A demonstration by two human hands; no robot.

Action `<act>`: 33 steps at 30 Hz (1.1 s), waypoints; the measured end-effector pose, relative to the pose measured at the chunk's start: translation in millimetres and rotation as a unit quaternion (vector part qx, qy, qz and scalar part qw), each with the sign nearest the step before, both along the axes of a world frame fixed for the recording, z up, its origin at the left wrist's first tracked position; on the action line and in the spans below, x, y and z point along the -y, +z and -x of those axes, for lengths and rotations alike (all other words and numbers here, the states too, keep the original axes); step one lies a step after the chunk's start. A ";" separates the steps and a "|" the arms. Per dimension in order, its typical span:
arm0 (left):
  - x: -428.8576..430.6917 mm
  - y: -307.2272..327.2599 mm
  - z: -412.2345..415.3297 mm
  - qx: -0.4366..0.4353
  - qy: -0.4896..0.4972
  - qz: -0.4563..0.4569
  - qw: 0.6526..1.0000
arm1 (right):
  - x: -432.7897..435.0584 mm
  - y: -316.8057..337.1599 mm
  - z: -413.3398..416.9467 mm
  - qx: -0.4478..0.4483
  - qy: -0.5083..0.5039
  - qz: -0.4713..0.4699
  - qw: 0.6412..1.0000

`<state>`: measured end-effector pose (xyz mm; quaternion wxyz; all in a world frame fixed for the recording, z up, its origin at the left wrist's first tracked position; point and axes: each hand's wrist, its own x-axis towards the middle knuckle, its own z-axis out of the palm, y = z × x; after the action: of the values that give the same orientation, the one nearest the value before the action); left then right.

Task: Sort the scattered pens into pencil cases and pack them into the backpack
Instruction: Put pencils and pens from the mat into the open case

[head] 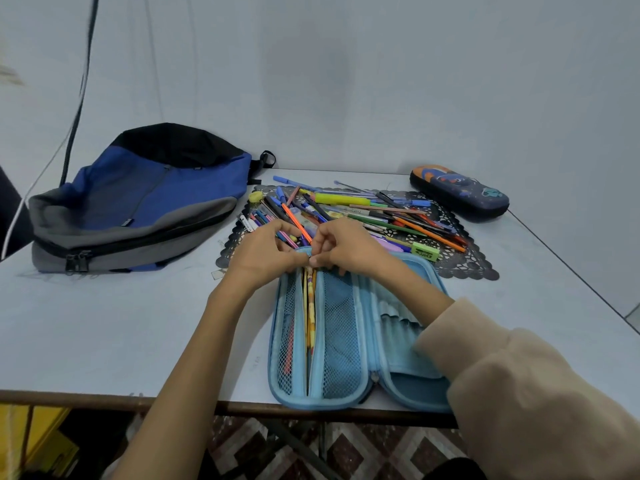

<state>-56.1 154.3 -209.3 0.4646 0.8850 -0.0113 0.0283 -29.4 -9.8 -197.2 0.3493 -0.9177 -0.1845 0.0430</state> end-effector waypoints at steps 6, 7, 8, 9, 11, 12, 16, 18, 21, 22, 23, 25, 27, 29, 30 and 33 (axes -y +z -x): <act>-0.1 -2.1 -2.6 0.010 -0.004 -0.057 0.998 | 5.0 7.4 1.2 -0.064 0.030 0.036 0.997; -0.2 -2.5 -2.6 0.012 -0.003 -0.054 0.998 | 3.9 7.2 1.7 -0.058 0.034 0.043 0.997; -0.4 -2.5 -1.9 0.014 -0.004 -0.051 0.999 | 2.7 6.7 2.1 -0.050 0.036 0.052 0.997; -0.6 -2.5 -1.5 0.015 -0.006 -0.049 0.999 | 1.6 6.1 2.4 -0.044 0.037 0.064 0.996; -0.9 -2.2 0.2 0.014 -0.015 -0.047 0.999 | -0.1 5.7 3.1 -0.035 0.039 0.093 0.994; -0.8 -1.9 1.1 0.012 -0.021 -0.048 0.999 | -0.6 6.0 3.4 -0.032 0.043 0.110 0.992; -0.9 -2.0 0.0 0.004 -0.030 -0.050 0.998 | -2.9 8.9 4.0 -0.037 0.049 0.153 0.986; -1.9 -1.6 -0.9 -0.001 -0.031 -0.040 0.999 | -3.6 9.9 4.5 -0.048 0.052 0.158 0.985; -2.3 -1.7 -0.5 -0.004 -0.033 -0.030 0.999 | -3.6 10.7 6.6 -0.048 0.056 0.171 0.983; -2.3 -1.8 -0.3 -0.004 -0.031 -0.031 0.999 | -3.8 11.0 7.5 -0.046 0.056 0.176 0.982; -2.1 -1.7 -0.4 -0.004 -0.029 -0.032 0.999 | -4.3 11.4 8.1 -0.046 0.056 0.181 0.981; -1.7 -1.6 -0.4 -0.006 -0.029 -0.034 0.999 | -6.3 13.0 9.6 -0.051 0.050 0.190 0.979; -1.6 -2.0 -0.3 -0.006 -0.029 -0.038 0.999 | -9.2 15.7 11.3 -0.061 0.037 0.195 0.978; -1.7 -2.6 -0.1 -0.001 -0.026 -0.041 0.999 | -11.9 19.1 12.8 -0.071 0.024 0.195 0.978; -1.9 -2.9 0.1 0.001 -0.025 -0.039 0.999 | -13.3 20.3 14.2 -0.077 0.017 0.196 0.977; -1.9 -2.7 0.5 0.003 -0.023 -0.043 0.999 | -17.5 21.2 20.6 -0.061 0.005 0.216 0.974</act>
<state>-56.6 156.2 -211.9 0.4266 0.9036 -0.0341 0.0201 -50.0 7.7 -176.0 0.1533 -0.9661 -0.1538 0.1397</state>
